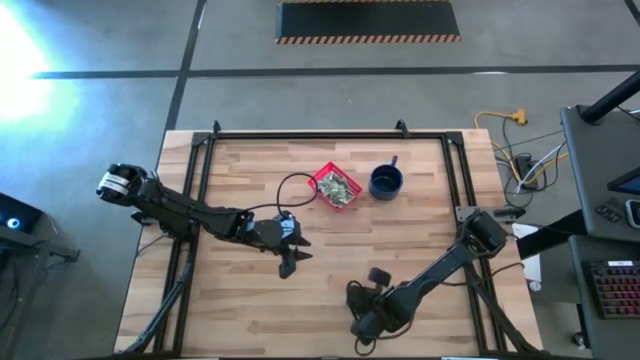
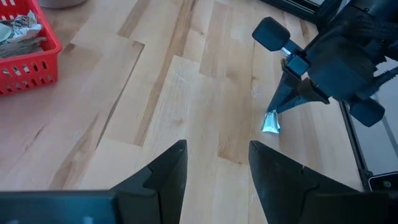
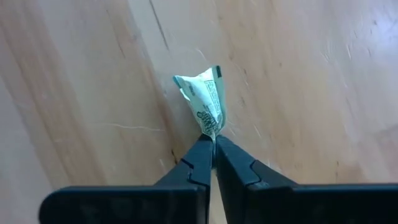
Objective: Pick and place Stevia / Truvia into bins
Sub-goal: Put the stevia packet into the red basket
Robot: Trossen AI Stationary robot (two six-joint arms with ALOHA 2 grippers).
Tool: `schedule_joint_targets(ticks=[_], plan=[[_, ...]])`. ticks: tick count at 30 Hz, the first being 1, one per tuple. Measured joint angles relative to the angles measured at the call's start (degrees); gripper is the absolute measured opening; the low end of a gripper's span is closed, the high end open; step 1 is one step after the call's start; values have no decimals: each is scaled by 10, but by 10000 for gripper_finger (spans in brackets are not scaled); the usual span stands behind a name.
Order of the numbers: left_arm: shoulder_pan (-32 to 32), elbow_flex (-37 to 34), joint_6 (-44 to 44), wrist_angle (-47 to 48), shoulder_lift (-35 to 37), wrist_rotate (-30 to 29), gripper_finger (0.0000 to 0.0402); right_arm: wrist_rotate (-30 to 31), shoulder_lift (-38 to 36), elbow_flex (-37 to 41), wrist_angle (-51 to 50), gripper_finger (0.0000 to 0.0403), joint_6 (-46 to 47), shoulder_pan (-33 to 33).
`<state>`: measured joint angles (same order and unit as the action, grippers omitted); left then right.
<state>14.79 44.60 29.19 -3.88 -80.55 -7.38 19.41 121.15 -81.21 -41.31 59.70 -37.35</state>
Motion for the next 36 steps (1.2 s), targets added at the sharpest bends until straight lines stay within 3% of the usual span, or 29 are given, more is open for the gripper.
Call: schedule_joint_targets(ticks=[23,29,36], plan=[[12,0,0,4,0,0,155,172,-69,-7,-54,8,-50,18],[18,0,7,0,0,0,155,238,-93,-4,-96,8,-102,86],[35,0,45,-5,0,0,155,243,-101,-2,-95,8,-198,213]])
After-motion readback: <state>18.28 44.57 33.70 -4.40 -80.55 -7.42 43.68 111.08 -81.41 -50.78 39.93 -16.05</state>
